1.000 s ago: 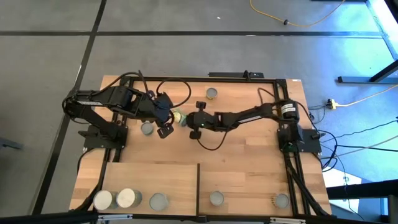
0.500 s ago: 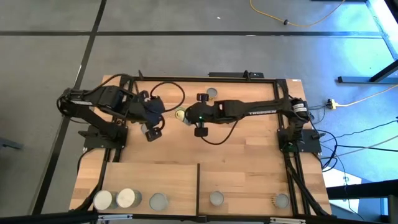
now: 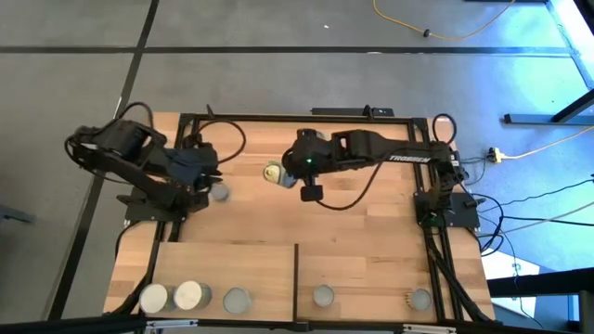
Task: Pick and place cans onto a shelf
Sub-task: Put the canned chicken soup on the shelf
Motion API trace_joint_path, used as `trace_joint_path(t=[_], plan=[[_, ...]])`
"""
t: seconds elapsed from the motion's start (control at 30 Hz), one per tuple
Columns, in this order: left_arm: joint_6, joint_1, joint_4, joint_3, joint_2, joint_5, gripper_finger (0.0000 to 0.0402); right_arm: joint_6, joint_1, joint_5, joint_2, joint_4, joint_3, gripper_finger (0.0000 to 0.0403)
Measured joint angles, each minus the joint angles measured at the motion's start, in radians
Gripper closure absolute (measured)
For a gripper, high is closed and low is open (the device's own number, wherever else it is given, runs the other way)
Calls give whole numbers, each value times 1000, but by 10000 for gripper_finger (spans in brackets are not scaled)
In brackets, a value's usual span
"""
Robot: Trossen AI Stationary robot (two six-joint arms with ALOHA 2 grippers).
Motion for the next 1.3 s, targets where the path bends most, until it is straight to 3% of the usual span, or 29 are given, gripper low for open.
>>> trace_joint_path(t=[0.2,0.4,0.67,0.8,1.1,1.3], plan=[[15,-20,-5,0,-18,17,342,108,39,-21,1,-124,125,395],[19,-33,-34,0,-31,22,342,272,91,-97,1,-128,236,395],[41,-32,-34,0,-32,28,342,369,183,-236,2,-131,271,395],[41,-32,-34,0,-32,56,342,397,231,-228,22,-171,272,395],[40,-32,-34,0,-32,77,342,601,258,2,35,-517,271,395],[40,-32,-33,0,-32,77,342,629,248,-76,30,-519,264,395]])
